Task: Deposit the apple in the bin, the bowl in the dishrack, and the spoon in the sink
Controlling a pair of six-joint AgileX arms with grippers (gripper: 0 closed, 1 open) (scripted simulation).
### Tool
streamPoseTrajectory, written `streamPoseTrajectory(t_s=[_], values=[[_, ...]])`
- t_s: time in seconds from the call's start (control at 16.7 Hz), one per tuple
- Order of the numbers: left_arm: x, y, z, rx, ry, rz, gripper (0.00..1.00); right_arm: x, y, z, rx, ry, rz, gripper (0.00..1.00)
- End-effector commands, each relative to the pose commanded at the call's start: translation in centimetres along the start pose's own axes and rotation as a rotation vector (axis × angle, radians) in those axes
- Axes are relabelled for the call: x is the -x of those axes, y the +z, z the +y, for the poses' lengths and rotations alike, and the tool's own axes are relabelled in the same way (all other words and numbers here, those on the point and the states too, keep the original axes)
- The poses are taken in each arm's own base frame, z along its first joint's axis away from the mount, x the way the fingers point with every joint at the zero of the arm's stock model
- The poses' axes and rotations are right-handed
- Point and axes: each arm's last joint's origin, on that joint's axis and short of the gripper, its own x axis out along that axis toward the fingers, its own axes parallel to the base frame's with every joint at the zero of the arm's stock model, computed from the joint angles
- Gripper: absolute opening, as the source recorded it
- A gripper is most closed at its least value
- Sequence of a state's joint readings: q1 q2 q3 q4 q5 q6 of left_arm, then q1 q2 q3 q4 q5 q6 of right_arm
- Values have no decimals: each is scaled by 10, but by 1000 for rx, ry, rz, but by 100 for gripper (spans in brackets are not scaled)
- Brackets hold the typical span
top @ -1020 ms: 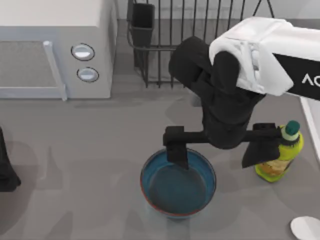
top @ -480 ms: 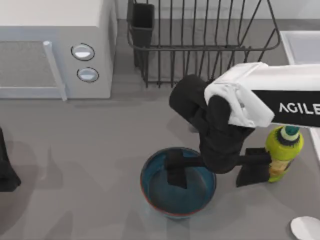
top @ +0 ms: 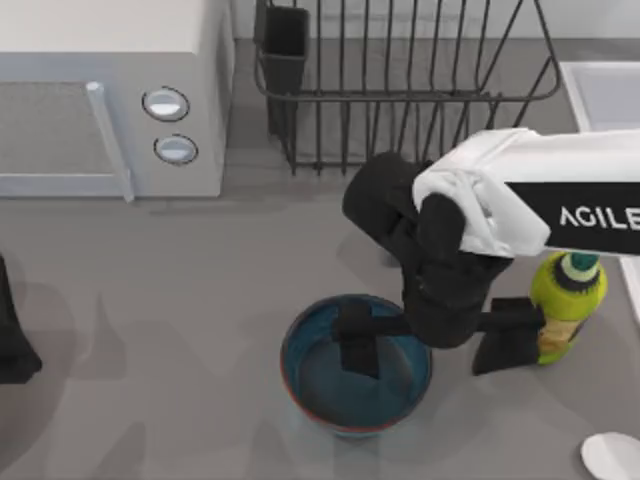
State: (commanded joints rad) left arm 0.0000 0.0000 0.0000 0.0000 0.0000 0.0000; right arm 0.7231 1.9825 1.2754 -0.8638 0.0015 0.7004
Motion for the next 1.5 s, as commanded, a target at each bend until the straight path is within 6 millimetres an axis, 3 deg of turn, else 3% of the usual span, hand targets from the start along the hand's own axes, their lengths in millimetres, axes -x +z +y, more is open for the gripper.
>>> streamPoseTrajectory(t_s=[0.66,1.26,1.5], values=[[0,0,0,0,0,0,100,0,0,0,0,0,0,2],[0,0,0,0,0,0,100,1,-1,1,3,1,-2,0],[0,0,0,0,0,0,100,24,-19,29,46,31,-27,0]])
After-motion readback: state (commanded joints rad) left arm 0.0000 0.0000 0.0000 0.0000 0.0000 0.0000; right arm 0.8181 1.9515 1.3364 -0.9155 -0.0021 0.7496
